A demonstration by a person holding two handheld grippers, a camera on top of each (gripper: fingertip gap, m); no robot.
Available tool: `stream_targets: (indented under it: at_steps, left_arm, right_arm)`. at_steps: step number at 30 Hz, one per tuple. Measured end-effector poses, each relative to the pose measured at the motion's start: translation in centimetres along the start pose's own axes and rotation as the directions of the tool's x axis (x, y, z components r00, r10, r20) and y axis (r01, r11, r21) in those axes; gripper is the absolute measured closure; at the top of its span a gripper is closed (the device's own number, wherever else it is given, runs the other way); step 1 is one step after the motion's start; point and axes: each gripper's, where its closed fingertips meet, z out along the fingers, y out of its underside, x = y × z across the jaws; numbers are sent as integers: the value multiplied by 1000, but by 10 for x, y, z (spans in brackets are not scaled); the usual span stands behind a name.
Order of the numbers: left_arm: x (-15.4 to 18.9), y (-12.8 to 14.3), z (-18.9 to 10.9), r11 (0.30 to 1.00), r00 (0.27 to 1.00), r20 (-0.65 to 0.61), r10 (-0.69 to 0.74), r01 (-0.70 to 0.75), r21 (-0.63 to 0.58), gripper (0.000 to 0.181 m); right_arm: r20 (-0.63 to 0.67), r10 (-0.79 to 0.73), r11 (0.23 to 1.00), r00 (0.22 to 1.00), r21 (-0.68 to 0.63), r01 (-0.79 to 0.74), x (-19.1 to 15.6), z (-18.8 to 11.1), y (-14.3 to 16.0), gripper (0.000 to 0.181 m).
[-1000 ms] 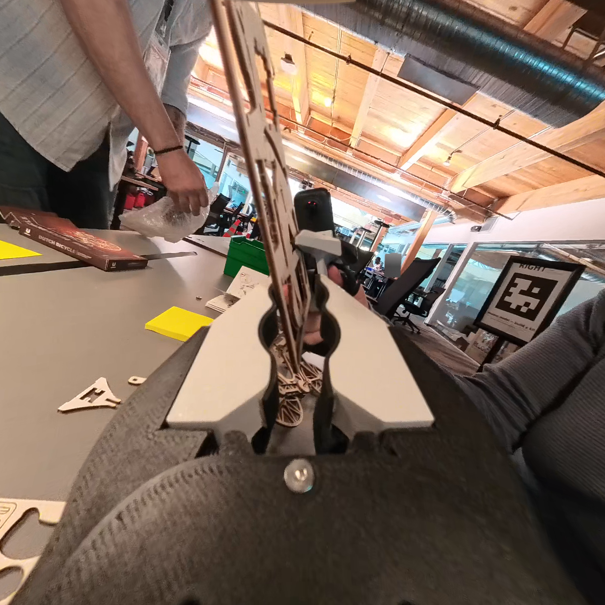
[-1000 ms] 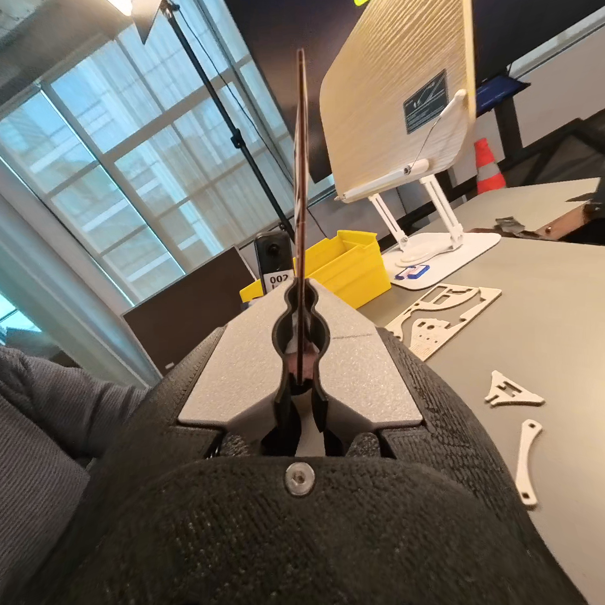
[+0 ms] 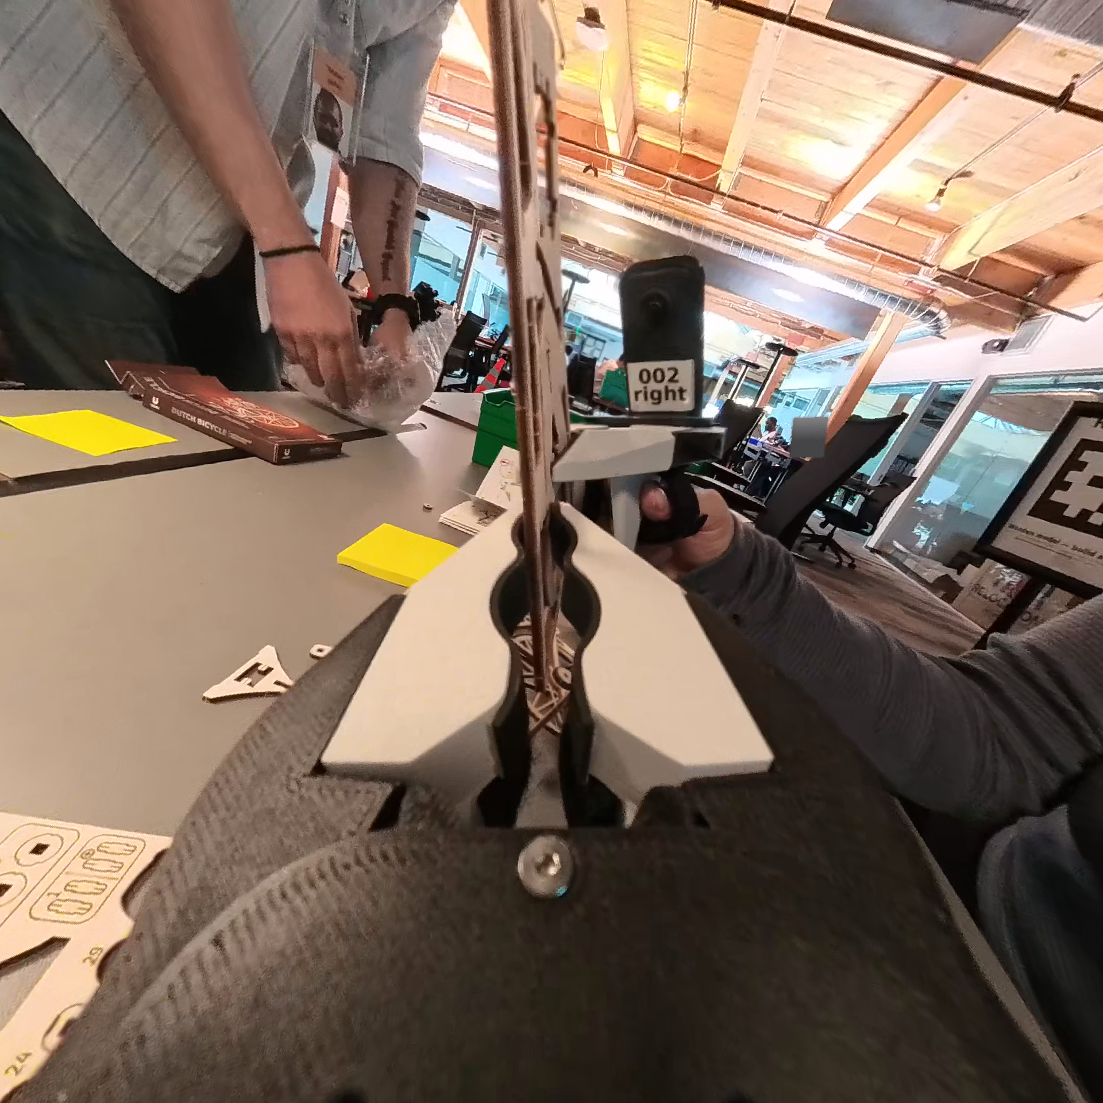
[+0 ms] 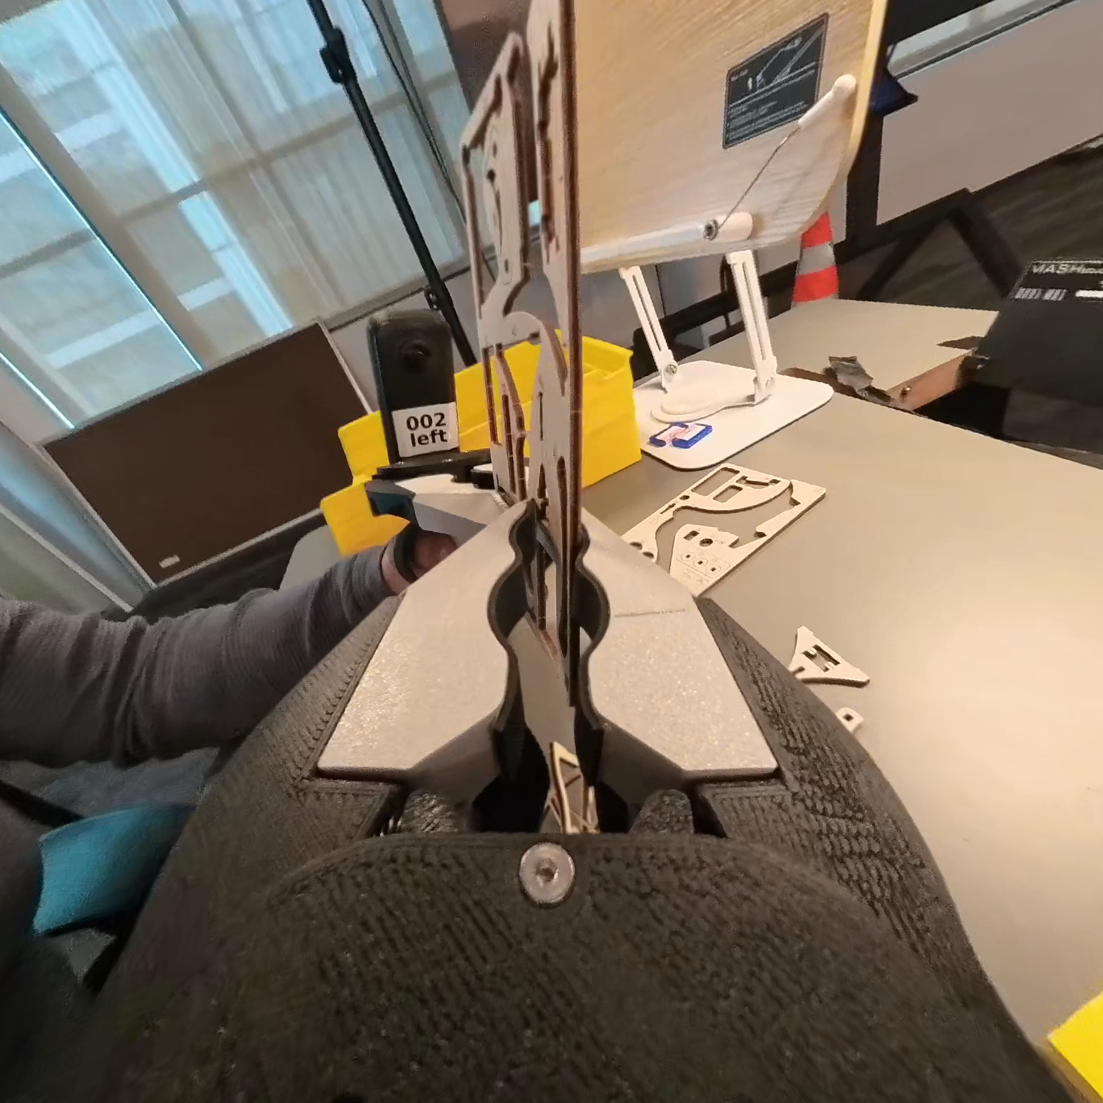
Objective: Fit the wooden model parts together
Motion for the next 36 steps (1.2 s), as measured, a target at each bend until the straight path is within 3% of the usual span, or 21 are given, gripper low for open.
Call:
stream_targets:
  at_steps: [6, 14, 18, 27, 30, 36]
  left_arm:
    - [-2, -2, 1, 994, 990, 88, 109, -107, -29, 180]
    - [-5, -6, -3, 971, 960, 152, 236, -228, -66, 179]
    - [5, -12, -7, 997, 996, 23, 81, -81, 3, 179]
    - [7, -10, -1, 999, 999, -34, -32, 33, 38, 155]
    - [16, -11, 1, 998, 997, -80, -10, 15, 59, 176]
    - [13, -10, 4, 988, 987, 48, 153, -154, 18, 178]
  right_arm:
    - [-94, -86, 995, 992, -62, 80, 2, -1, 0, 175]
    - [-153, -57, 997, 987, -52, 49, 3, 5, -2, 175]
    - [-37, -34, 999, 999, 21, 34, -10, 6, -9, 178]
    - [103, 31, 990, 994, 131, -44, -25, 7, -19, 181]
    - [105, 37, 989, 994, 137, -52, -23, 6, -19, 181]
    - [33, -18, 996, 999, 87, 15, -17, 3, -16, 176]
